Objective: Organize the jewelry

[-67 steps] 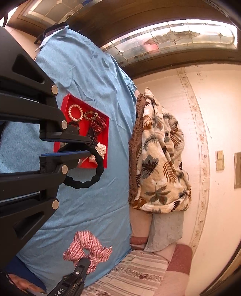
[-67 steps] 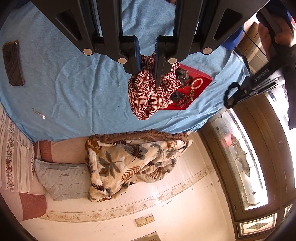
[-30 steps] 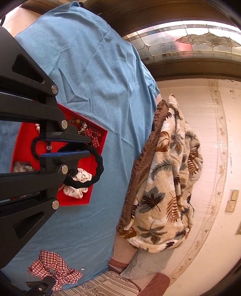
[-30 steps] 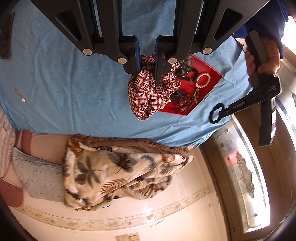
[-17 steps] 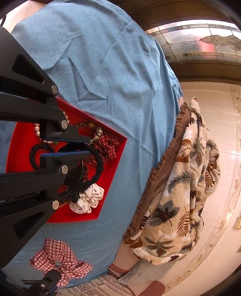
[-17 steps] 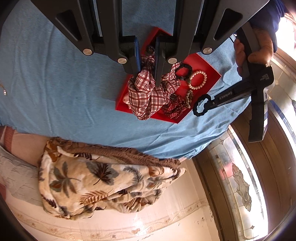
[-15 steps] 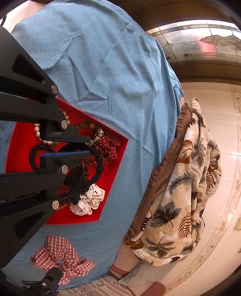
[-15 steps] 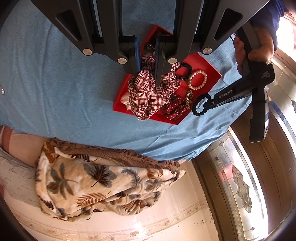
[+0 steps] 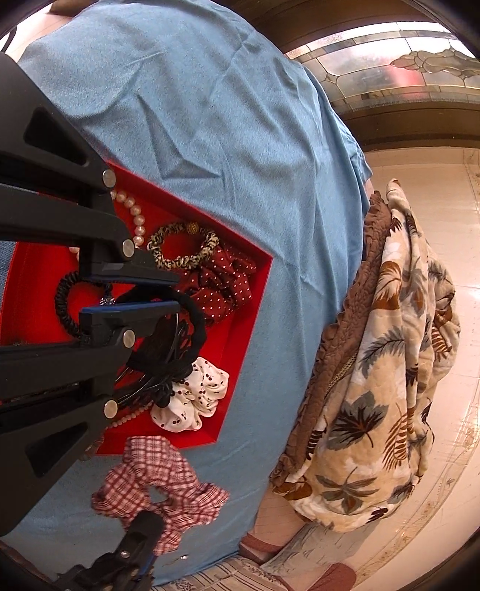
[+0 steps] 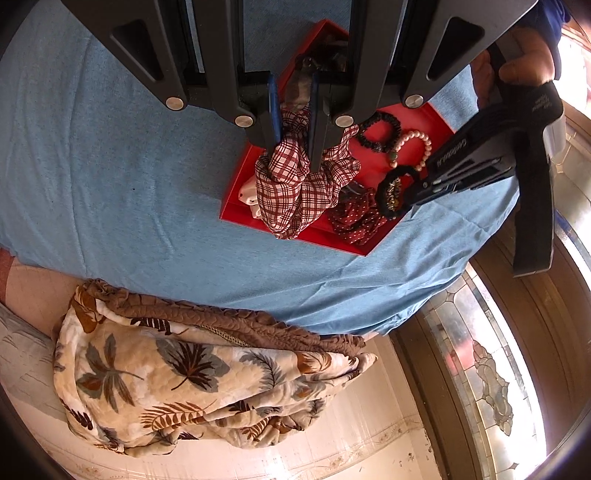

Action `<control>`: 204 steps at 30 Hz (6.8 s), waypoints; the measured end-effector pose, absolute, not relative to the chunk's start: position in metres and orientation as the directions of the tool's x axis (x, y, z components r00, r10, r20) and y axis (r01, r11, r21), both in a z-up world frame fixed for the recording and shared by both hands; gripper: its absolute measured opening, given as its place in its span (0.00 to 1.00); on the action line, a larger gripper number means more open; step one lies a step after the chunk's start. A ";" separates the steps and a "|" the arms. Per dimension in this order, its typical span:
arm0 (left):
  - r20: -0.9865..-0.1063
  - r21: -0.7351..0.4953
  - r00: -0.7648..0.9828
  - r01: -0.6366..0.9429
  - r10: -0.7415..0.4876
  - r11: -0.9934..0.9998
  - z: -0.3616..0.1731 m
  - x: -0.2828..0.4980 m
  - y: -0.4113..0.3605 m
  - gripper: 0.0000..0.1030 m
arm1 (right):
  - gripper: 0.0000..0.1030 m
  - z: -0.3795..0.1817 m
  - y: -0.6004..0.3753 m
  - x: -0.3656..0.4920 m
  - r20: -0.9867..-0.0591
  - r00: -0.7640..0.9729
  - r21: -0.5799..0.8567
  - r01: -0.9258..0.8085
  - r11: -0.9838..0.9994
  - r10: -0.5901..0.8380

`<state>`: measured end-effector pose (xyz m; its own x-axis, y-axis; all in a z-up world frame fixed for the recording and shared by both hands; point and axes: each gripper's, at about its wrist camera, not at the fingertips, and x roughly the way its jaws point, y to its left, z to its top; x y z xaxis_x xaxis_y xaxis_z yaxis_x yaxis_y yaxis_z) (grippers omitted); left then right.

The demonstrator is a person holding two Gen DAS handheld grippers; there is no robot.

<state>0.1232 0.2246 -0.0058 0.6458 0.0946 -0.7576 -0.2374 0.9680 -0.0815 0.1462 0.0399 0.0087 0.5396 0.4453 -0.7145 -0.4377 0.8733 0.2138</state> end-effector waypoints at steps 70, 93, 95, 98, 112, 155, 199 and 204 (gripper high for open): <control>-0.848 -0.106 0.529 -0.226 0.031 0.968 -0.047 0.136 0.236 0.08 | 0.14 0.007 0.077 0.181 -0.721 0.521 0.165 -0.513 0.843 0.458; -0.851 -0.105 0.524 -0.230 0.032 0.967 -0.048 0.140 0.238 0.08 | 0.14 -0.028 0.123 0.249 -0.771 0.394 0.272 -0.506 0.819 0.500; -0.852 -0.103 0.522 -0.231 0.034 0.968 -0.049 0.141 0.238 0.08 | 0.14 -0.031 0.126 0.252 -0.772 0.379 0.291 -0.502 0.815 0.509; -0.855 -0.099 0.517 -0.237 0.039 0.967 -0.051 0.141 0.239 0.08 | 0.14 -0.041 0.131 0.258 -0.784 0.350 0.313 -0.490 0.814 0.513; -0.855 -0.139 0.519 -0.252 0.012 0.958 -0.053 0.143 0.247 0.08 | 0.14 -0.054 0.098 0.266 -0.837 0.414 0.171 -0.423 0.890 0.358; -0.858 -0.102 0.513 -0.225 0.029 0.969 -0.056 0.146 0.231 0.08 | 0.16 -0.087 0.123 0.270 -0.849 0.308 0.279 -0.425 0.861 0.428; -0.743 -0.122 0.660 -0.303 0.116 0.945 0.004 0.094 0.251 0.56 | 0.49 -0.005 0.079 0.176 -0.745 0.449 0.307 -0.426 0.851 0.493; -0.610 -0.037 0.749 -0.352 0.258 0.935 0.029 0.071 0.238 0.77 | 0.51 -0.006 0.062 0.152 -0.740 0.458 0.313 -0.413 0.855 0.492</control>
